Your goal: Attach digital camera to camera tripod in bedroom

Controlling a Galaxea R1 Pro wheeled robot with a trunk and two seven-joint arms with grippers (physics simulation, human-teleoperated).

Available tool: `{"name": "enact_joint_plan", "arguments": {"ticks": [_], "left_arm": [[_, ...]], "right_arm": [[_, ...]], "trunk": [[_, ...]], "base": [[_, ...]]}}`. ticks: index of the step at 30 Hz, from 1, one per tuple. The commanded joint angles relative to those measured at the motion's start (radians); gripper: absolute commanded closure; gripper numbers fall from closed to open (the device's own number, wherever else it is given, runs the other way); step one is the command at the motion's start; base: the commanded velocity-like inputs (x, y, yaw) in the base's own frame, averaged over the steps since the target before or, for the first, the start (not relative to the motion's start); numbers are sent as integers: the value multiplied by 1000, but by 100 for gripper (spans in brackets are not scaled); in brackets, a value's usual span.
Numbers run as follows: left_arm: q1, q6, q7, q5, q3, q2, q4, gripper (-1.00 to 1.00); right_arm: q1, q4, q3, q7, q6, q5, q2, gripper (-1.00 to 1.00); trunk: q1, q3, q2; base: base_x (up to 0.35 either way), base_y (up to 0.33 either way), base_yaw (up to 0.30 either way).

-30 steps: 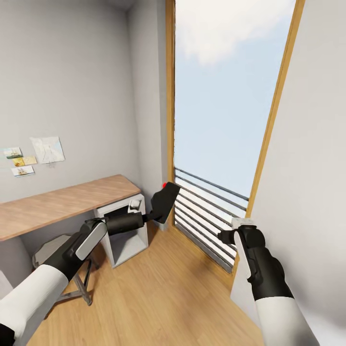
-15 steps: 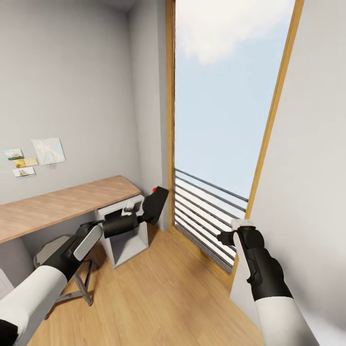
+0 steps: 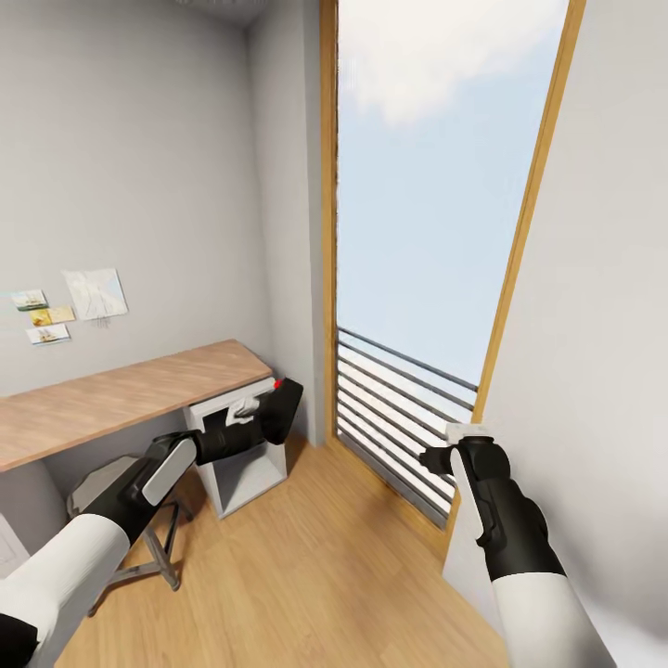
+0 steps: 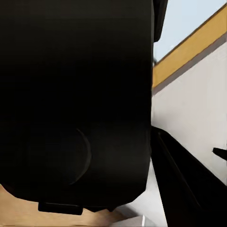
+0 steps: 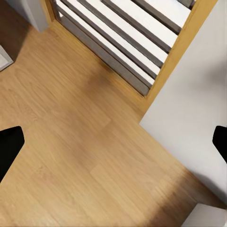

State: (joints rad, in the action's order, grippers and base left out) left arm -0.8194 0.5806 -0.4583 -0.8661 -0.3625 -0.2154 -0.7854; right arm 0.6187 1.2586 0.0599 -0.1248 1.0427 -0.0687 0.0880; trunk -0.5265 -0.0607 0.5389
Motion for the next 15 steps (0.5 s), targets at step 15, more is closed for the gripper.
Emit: {"name": "enact_joint_plan", "arguments": {"ticks": [15], "left_arm": [[-1, -13, 360, -1, -9, 35, -14, 100]], "right_arm": [[1, 1, 0, 0, 5, -8, 5, -100]], "trunk": [[57, 45, -103]], "base": [[0, 0, 0]]}}
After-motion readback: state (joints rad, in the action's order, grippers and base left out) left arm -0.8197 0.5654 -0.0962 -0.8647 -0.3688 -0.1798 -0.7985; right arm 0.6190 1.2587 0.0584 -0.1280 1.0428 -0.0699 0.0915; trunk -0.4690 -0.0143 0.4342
